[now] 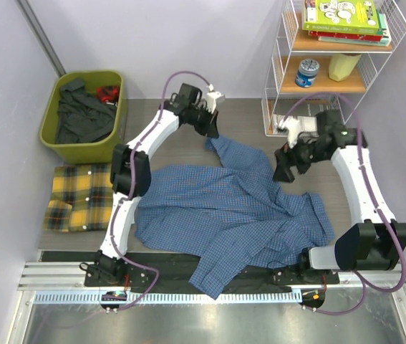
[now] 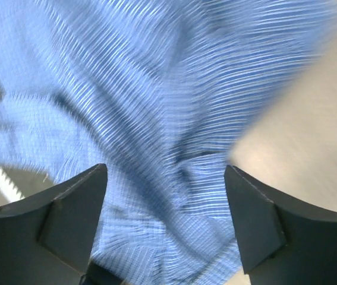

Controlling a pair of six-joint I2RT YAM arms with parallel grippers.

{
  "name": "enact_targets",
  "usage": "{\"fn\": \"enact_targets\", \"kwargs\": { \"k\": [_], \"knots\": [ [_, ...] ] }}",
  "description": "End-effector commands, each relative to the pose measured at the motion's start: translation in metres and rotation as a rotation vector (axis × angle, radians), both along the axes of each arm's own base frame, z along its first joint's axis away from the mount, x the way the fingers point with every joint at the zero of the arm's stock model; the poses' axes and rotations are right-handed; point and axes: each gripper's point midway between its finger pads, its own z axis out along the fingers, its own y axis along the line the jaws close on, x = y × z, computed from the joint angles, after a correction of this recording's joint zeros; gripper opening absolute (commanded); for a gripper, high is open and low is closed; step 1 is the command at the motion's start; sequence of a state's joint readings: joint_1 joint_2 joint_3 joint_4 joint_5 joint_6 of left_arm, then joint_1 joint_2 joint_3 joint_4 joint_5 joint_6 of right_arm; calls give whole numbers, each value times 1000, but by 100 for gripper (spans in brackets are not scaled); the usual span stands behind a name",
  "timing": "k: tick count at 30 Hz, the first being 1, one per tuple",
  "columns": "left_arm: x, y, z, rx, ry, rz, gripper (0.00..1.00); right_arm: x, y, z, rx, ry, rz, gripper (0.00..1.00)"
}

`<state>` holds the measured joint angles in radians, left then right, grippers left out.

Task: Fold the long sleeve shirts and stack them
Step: Flatten the shirt out

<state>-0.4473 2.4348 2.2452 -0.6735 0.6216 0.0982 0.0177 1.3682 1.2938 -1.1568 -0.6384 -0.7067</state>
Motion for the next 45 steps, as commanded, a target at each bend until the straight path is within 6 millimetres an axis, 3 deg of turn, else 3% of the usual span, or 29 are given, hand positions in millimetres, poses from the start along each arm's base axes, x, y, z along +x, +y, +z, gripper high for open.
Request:
{"fn": "enact_targets", "kwargs": {
  "k": [1, 2, 3, 5, 9, 10, 12, 13, 15, 16, 17, 18, 19, 20, 21, 22, 23, 27, 32, 34, 35, 36, 38, 39, 40, 41, 43, 44, 45],
  "knots": [
    [-56, -27, 184, -279, -348, -275, 0, 38, -24, 57, 59, -171, -160, 90],
    [-67, -27, 192, -295, -360, -307, 0, 49, -27, 67, 59, -224, -169, 95],
    [-87, -25, 219, -324, -405, -347, 0, 54, -28, 71, 57, -247, -164, 97],
    [-115, -23, 223, -351, -417, -432, 0, 65, -22, 83, 89, -304, -141, 100],
    [-187, -15, 255, -390, -527, -625, 0, 73, -3, 105, 208, -357, -67, 100],
    [-213, -4, 256, -369, -496, -666, 0, 71, 4, 109, 239, -371, -25, 100],
    [-237, 0, 251, -330, -585, -791, 0, 64, 13, 115, 272, -388, 24, 99],
    [-254, 10, 238, -292, -512, -816, 0, 58, 17, 117, 281, -400, 62, 100],
    [-267, 20, 234, -257, -540, -840, 0, 34, 38, 123, 305, -425, 160, 100],
    [-273, 28, 215, -226, -535, -874, 0, 24, 44, 122, 300, -431, 190, 100],
    [-281, 36, 220, -217, -590, -891, 0, 7, 62, 107, 300, -410, 264, 100],
    [-282, 41, 214, -193, -607, -892, 0, -12, 70, 115, 297, -463, 304, 100],
    [-286, 44, 200, -178, -604, -904, 0, -14, 78, 118, 294, -525, 326, 100],
    [-286, 47, 200, -171, -639, -905, 0, -24, 84, 103, 303, -497, 311, 100],
    [-291, 50, 205, -168, -675, -910, 0, -36, 93, 109, 288, -569, 333, 100],
    [-291, 52, 201, -160, -674, -907, 0, -35, 99, 116, 292, -649, 349, 100],
    [-292, 52, 203, -158, -686, -910, 0, -40, 104, 103, 283, -648, 366, 100],
    [-288, 50, 205, -147, -708, -910, 0, -58, 137, 96, 282, -631, 455, 100],
    [-277, 47, 206, -129, -751, -872, 0, -54, 168, 96, 329, -560, 437, 100],
    [-273, 45, 213, -132, -804, -857, 0, -54, 177, 101, 377, -500, 412, 95],
    [-271, 46, 214, -122, -814, -842, 0, -51, 181, 97, 382, -461, 401, 87],
    [-269, 45, 212, -117, -816, -829, 0, -51, 184, 98, 395, -442, 395, 55],
    [-259, 43, 219, -111, -868, -793, 0, -49, 188, 109, 437, -421, 364, 23],
    [-249, 45, 211, -79, -803, -697, 5, -46, 189, 115, 448, -427, 334, 2],
    [-234, 40, 224, -88, -854, -621, 13, -42, 191, 125, 481, -422, 279, 1],
    [-223, 47, 232, -85, -851, -526, 43, -34, 187, 133, 480, -451, 213, 1],
    [-194, 63, 247, -120, -762, -230, 71, -22, 184, 157, 527, -495, 107, 1],
    [-191, 73, 259, -132, -751, -131, 98, -10, 175, 168, 547, -500, -30, 1],
    [-185, 84, 264, -121, -745, -34, 100, -4, 172, 180, 574, -524, -84, 1]
  ]
}}
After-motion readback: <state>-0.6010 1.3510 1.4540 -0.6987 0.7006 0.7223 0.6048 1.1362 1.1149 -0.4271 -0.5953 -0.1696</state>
